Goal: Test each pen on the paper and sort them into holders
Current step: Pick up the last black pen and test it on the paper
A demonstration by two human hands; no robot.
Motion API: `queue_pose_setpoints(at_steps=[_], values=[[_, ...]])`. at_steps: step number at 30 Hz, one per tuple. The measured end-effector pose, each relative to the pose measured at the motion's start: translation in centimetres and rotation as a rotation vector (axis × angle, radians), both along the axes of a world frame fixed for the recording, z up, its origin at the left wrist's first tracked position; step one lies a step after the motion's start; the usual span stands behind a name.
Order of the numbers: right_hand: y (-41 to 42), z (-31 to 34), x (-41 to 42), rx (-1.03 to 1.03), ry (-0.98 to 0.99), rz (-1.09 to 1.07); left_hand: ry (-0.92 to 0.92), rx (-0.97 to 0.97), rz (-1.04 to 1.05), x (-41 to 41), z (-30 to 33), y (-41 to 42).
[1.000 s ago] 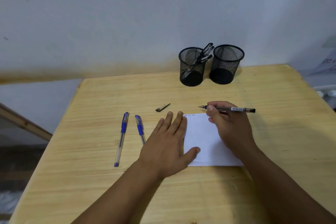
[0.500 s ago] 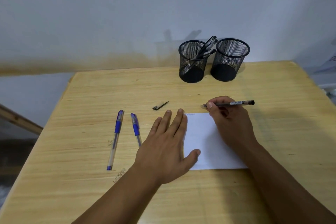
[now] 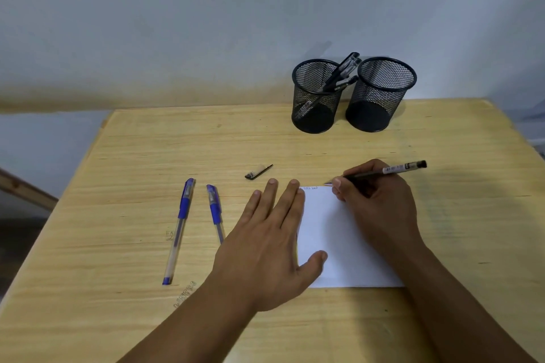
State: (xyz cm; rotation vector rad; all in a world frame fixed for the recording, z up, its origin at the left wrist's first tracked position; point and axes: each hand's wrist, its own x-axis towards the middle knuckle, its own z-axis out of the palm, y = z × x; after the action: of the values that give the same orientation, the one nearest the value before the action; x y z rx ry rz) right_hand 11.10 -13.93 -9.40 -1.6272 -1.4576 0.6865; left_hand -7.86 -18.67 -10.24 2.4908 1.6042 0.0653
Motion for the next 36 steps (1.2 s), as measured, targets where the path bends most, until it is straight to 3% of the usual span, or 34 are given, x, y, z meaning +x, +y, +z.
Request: queue_pose_setpoints(at_steps=[12,31,36], values=[[0.01,-0.13,-0.50,-0.019,-0.106,-0.027,-0.009,-0.008,0.003,0.14,0.18,0.07],[-0.23,0.03,-0.53,-0.012,-0.073,-0.024,-0.002,-0.005,0.001,0.12,-0.08,0.20],[-0.03,0.11,-0.03,-0.032,0.039,-0.020,0.001,-0.007,0.006,0.08,-0.06,0.15]])
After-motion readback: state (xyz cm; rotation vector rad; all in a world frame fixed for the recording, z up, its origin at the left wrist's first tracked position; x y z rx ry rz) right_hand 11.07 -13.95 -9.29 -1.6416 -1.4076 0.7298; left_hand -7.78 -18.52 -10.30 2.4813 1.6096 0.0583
